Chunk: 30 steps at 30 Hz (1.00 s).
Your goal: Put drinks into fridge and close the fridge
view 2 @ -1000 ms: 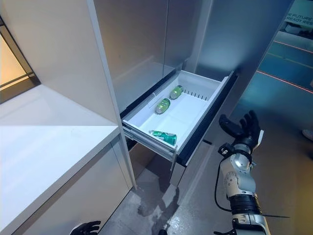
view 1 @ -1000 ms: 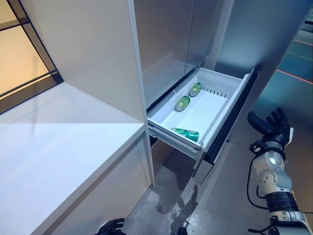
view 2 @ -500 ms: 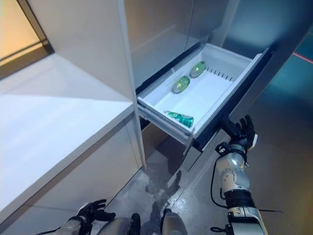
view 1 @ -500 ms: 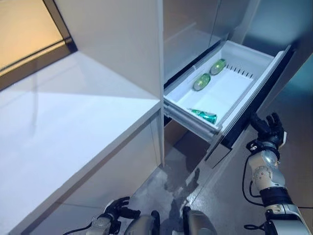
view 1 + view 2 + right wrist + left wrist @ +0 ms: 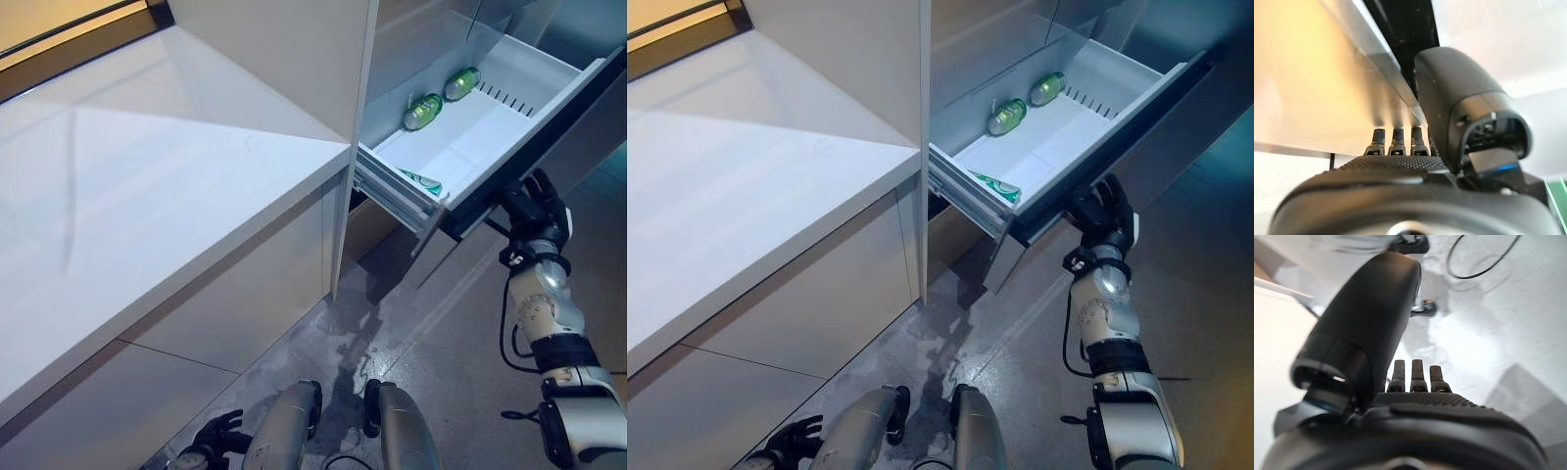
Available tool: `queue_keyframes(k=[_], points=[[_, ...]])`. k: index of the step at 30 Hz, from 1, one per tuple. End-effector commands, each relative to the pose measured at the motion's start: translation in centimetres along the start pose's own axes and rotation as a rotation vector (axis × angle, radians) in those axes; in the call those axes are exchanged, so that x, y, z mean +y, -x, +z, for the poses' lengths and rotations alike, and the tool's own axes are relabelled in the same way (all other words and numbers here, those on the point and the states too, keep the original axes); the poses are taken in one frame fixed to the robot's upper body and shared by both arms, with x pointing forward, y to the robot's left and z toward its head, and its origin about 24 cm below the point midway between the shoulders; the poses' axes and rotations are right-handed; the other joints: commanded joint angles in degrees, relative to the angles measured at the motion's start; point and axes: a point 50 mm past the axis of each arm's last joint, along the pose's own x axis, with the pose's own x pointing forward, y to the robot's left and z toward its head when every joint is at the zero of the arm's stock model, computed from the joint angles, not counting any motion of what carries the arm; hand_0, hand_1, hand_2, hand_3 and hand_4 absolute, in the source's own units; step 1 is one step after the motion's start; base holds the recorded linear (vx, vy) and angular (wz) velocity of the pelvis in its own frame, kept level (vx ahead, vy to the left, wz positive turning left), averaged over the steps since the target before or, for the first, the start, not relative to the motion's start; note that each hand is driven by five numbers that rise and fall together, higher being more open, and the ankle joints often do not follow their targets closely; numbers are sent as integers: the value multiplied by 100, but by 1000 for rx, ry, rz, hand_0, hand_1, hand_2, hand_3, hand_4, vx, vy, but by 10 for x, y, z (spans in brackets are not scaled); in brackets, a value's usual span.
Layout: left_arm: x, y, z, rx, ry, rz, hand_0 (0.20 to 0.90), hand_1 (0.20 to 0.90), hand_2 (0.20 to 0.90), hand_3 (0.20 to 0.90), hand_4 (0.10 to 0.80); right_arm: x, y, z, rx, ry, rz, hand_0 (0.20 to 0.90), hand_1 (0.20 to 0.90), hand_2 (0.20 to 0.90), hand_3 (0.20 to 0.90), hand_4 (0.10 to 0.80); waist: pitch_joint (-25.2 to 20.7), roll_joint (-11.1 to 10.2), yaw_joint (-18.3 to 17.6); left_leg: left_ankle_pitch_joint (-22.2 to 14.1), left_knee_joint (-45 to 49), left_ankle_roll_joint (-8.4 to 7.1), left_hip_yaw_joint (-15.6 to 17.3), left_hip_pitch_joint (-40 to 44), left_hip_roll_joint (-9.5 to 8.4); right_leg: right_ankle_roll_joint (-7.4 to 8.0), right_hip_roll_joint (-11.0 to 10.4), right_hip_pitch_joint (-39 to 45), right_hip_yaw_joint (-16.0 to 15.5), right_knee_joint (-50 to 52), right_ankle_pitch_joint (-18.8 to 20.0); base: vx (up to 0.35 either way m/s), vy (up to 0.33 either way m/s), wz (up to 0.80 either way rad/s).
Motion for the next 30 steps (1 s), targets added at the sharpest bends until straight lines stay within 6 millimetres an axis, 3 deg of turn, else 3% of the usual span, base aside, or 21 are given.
queue_keyframes(k=[1, 8, 15, 22, 27, 30], points=[[21, 3, 25, -98, -63, 29, 900, 900, 900, 900, 800, 101, -4, 83, -301, 88, 490, 900, 900, 900, 900, 800, -175, -70, 615, -197, -504, 370, 119, 377, -93, -252, 76, 430, -221, -284, 167, 105, -5, 19], [37, 6, 9, -39, -104, 72, 900, 900, 900, 900, 800, 125, -6, 92, -272, 113, 578, 900, 900, 900, 900, 800, -440, -178, 820, -6, -1190, 257, -44, 990, -17, -128, 145, 1122, -325, -988, 303, 130, -25, 14], [42, 8, 1, -15, -132, 72, 900, 900, 900, 900, 800, 121, -14, 90, -212, 84, 546, 900, 900, 900, 900, 800, -780, -260, 923, 229, -1929, 145, -192, 1516, 42, -22, 251, 1696, -363, -1804, 476, 96, -57, 14], [38, 9, -10, 10, -193, 52, 900, 900, 900, 900, 800, 111, -18, 81, -179, 78, 491, 900, 900, 900, 900, 800, -1103, -301, 831, 450, -2597, 33, -109, 1919, 113, 76, 391, 2060, -285, -2520, 656, 8, -85, 4], [34, 10, -16, 24, -219, 25, 900, 900, 900, 900, 800, 95, -19, 61, -131, 144, 338, 900, 900, 900, 900, 800, -1274, -284, 615, 578, -2998, -39, 3, 2102, 223, 74, 508, 2154, -145, -2779, 689, -89, -113, -5], [26, 10, -23, 33, -199, -19, 900, 900, 900, 900, 800, 98, -3, 31, -77, 126, 386, 900, 900, 900, 900, 800, -1368, -259, 392, 790, -3432, -129, 136, 2265, 310, 106, 572, 2193, -39, -3038, 793, -123, -119, -31]])
